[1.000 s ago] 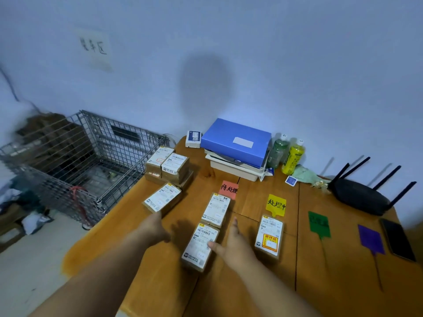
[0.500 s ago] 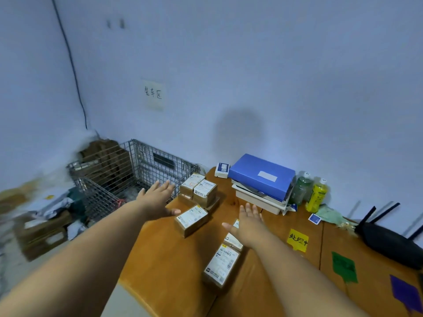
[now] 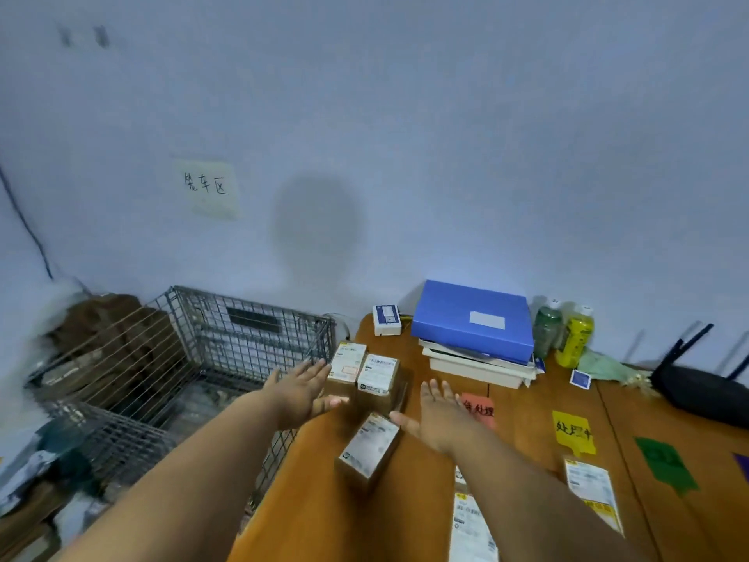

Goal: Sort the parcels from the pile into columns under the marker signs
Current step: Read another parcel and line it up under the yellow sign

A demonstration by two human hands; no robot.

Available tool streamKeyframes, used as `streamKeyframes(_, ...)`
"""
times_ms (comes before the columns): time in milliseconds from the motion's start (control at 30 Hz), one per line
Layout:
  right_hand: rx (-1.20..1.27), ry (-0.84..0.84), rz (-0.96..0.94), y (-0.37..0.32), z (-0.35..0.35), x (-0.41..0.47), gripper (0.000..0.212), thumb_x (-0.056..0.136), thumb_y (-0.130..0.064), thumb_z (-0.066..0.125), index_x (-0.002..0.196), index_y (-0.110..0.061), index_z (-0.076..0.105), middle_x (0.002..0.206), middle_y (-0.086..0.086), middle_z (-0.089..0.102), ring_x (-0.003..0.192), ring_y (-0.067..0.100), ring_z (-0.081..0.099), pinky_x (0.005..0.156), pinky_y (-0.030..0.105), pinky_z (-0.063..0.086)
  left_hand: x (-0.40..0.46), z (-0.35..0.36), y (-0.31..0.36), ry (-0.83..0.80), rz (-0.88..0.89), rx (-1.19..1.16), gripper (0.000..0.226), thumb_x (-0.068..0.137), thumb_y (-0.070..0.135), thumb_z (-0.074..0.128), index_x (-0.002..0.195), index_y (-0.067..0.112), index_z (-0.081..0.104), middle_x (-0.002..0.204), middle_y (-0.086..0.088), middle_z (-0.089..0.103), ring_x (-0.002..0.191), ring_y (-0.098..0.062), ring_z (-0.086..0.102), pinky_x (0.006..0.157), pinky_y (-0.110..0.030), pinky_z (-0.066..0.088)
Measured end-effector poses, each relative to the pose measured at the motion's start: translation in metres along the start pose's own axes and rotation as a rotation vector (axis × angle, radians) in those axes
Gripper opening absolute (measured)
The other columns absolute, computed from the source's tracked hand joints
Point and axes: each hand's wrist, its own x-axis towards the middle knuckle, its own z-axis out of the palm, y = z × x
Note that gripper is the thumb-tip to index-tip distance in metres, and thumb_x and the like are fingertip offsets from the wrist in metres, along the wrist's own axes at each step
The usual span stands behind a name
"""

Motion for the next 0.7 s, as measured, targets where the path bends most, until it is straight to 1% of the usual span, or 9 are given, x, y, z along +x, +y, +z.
streamKeyframes(100,0.035,-0.034,0.035,-0.02,0.015,0.021,0.105,0.082,-0.081,0.03,0.154,-0.015,-0.01,0.162,0.007,-0.015,0.148,0.027,-0.017,0.121,0.046,-0.004,0.025,0.018,-0.021,-0.049,0.067,-0.016,0.075,0.094,0.064,0.014,0.154,0.023,-0.006,0.162,0.003,-0.009,0.148,-0.018,-0.011,0.116,-0.054,-0.009)
streamKeyframes(167,0.069,-0.053,0.047,-0.029,0.03,0.03,0.107,0.081,-0.081,0.033,0.154,-0.015,-0.01,0.162,0.006,-0.015,0.148,0.027,-0.017,0.121,0.045,-0.004,0.041,0.033,-0.031,-0.087,0.096,-0.037,0.077,0.094,0.064,0.018,0.154,0.023,-0.007,0.162,0.003,-0.01,0.149,-0.018,-0.011,0.117,-0.053,-0.008)
streamKeyframes(300,0.077,-0.125,0.091,-0.029,0.063,0.043,0.113,0.079,-0.08,0.039,0.154,-0.012,-0.011,0.161,0.009,-0.015,0.148,0.029,-0.017,0.12,0.045,-0.003,0.066,0.064,-0.034,-0.157,0.193,-0.038,0.093,0.089,0.067,0.036,0.153,0.018,-0.011,0.161,0.0,-0.015,0.148,-0.018,-0.014,0.115,-0.052,-0.009)
streamKeyframes(400,0.086,-0.189,0.109,-0.026,0.087,0.049,0.118,0.078,-0.079,0.044,0.153,-0.009,-0.013,0.161,0.012,-0.016,0.148,0.03,-0.017,0.12,0.046,-0.003,0.081,0.096,-0.034,-0.213,0.229,-0.028,0.102,0.084,0.07,0.043,0.152,0.018,-0.013,0.161,-0.001,-0.016,0.147,-0.019,-0.016,0.115,-0.051,-0.01)
streamKeyframes(500,0.101,-0.261,0.123,-0.027,0.117,0.055,0.12,0.078,-0.077,0.049,0.152,-0.008,-0.015,0.16,0.014,-0.019,0.147,0.031,-0.018,0.121,0.047,-0.003,0.088,0.126,-0.031,-0.268,0.226,-0.039,0.106,0.083,0.066,0.05,0.152,0.017,-0.014,0.16,0.0,-0.016,0.147,-0.02,-0.018,0.115,-0.05,-0.012)
streamKeyframes(600,0.141,-0.303,0.171,-0.028,0.147,0.067,0.122,0.078,-0.074,0.053,0.151,-0.008,-0.019,0.159,0.014,-0.022,0.147,0.031,-0.02,0.12,0.046,-0.005,0.095,0.152,-0.027,-0.294,0.193,-0.071,0.116,0.078,0.058,0.064,0.151,0.015,-0.016,0.161,-0.002,-0.014,0.147,-0.022,-0.017,0.115,-0.048,-0.014)
streamKeyframes(700,0.196,-0.32,0.215,-0.035,0.169,0.082,0.121,0.079,-0.069,0.058,0.151,-0.009,-0.019,0.159,0.011,-0.022,0.147,0.029,-0.02,0.12,0.046,-0.005,0.108,0.172,-0.025,-0.276,0.109,-0.202,0.12,0.076,0.048,0.072,0.15,0.013,-0.016,0.162,-0.006,-0.005,0.148,-0.023,-0.014,0.118,-0.047,-0.01)
